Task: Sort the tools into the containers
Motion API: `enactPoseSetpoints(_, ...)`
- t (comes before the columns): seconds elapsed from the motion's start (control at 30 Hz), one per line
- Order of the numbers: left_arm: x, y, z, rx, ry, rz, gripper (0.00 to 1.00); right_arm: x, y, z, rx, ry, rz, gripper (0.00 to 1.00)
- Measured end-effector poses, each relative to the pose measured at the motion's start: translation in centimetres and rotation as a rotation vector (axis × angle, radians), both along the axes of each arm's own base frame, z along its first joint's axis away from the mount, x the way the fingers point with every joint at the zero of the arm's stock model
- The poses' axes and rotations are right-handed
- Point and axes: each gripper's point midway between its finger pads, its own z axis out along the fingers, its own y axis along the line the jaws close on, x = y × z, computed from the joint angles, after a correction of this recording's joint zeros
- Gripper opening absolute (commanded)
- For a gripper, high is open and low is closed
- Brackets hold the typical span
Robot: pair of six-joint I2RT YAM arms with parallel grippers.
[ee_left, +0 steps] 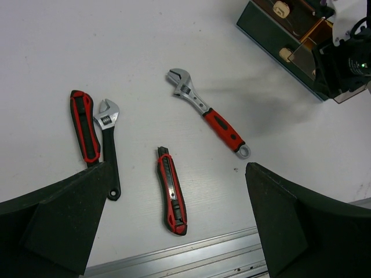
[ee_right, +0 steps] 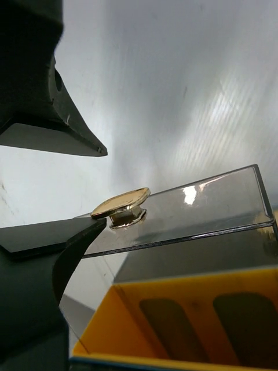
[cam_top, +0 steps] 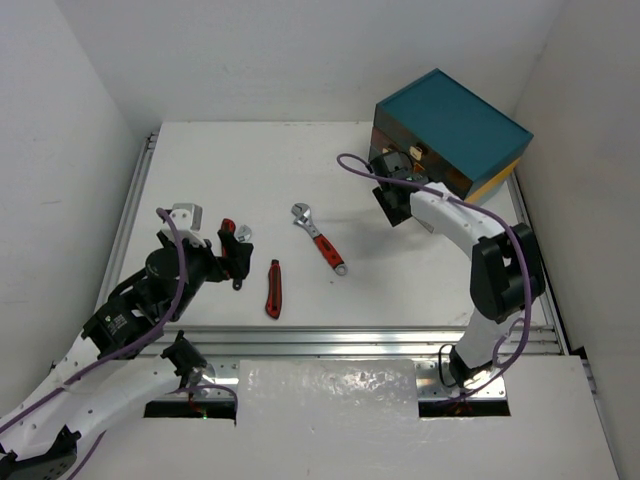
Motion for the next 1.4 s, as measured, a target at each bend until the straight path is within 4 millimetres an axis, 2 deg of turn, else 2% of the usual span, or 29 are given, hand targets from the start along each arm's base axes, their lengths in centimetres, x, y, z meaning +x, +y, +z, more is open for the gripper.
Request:
enactPoseSetpoints(0.2, 0.1, 0.1, 0.0, 0.003, 0.000, 0.007, 1.00, -1.1, 1.7, 0.1, 0.111, 0.033, 0.020, 0.52)
enactPoseSetpoints(0.27, 0.1, 0.1, -0.1, 0.006, 0.002, 0.011, 1.00, -1.5, 2.2, 0.2, 0.143, 0.041, 0.021, 0.79)
enactPoseSetpoints(0.37, 0.4, 0.2, -0.4, 0.016, 0.014, 0.027, 1.00, -2.0, 3.7, 0.4, 0.203, 0.054, 0.042, 0.88)
enactPoseSetpoints(0.4, 0.5, 0.2, -0.7, 0.024, 0.024, 0.037, 1.00, -2.2, 4.0, 0.6, 0.217, 0.054, 0.047, 0.96)
enactPoseSetpoints(0.43, 0.8, 0.2, -1.0, 0.034, 0.036, 0.046, 1.00, -2.4, 4.3, 1.0, 0.229, 0.049, 0.050, 0.99)
enactPoseSetpoints(0.6, 1.5, 0.1, -3.2, 0.098, 0.114, 0.084, 1.00, -1.9, 6.5, 4.7, 0.281, -0.041, 0.064, 0.99)
enactPoseSetpoints(0.73, 2.2, 0.3, -4.3, 0.110, 0.167, 0.134, 1.00, -2.9, 10.3, 8.3, 0.386, -0.174, 0.103, 0.99)
enactPoseSetpoints(0.8, 2.7, 1.6, -4.7, 0.104, 0.192, 0.202, 1.00, -4.2, 12.8, 9.4, 0.464, -0.217, 0.119, 0.99)
enactPoseSetpoints(0.87, 3.2, 4.4, -4.4, 0.077, 0.191, 0.329, 1.00, -5.8, 16.0, 9.9, 0.548, -0.225, 0.133, 0.99)
enactPoseSetpoints(0.93, 3.0, 7.8, -3.4, 0.032, 0.154, 0.474, 1.00, -6.8, 18.8, 9.2, 0.590, -0.214, 0.134, 0.99)
enactPoseSetpoints(1.0, 2.1, 10.1, -1.8, -0.025, 0.087, 0.568, 1.00, -7.9, 22.0, 7.2, 0.600, -0.168, 0.127, 0.99)
enactPoseSetpoints(1.07, 0.9, 11.4, -0.2, -0.084, 0.015, 0.624, 1.00, -8.6, 25.5, 4.1, 0.596, -0.110, 0.120, 0.99)
enactPoseSetpoints(1.17, -1.1, 12.8, 2.3, -0.178, -0.104, 0.658, 1.00, -9.7, 29.5, -1.2, 0.521, -0.021, 0.101, 0.96)
enactPoseSetpoints(1.23, -1.9, 13.2, 3.5, -0.218, -0.156, 0.661, 1.00, -10.3, 31.8, -4.0, 0.480, 0.016, 0.096, 0.91)
enactPoseSetpoints(1.3, -1.9, 13.2, 3.7, -0.226, -0.165, 0.659, 1.00, -11.1, 33.8, -6.0, 0.450, 0.041, 0.095, 0.86)
enactPoseSetpoints(1.4, -1.3, 12.7, 3.2, -0.205, -0.137, 0.641, 1.00, -12.4, 35.2, -8.1, 0.405, 0.072, 0.084, 0.81)
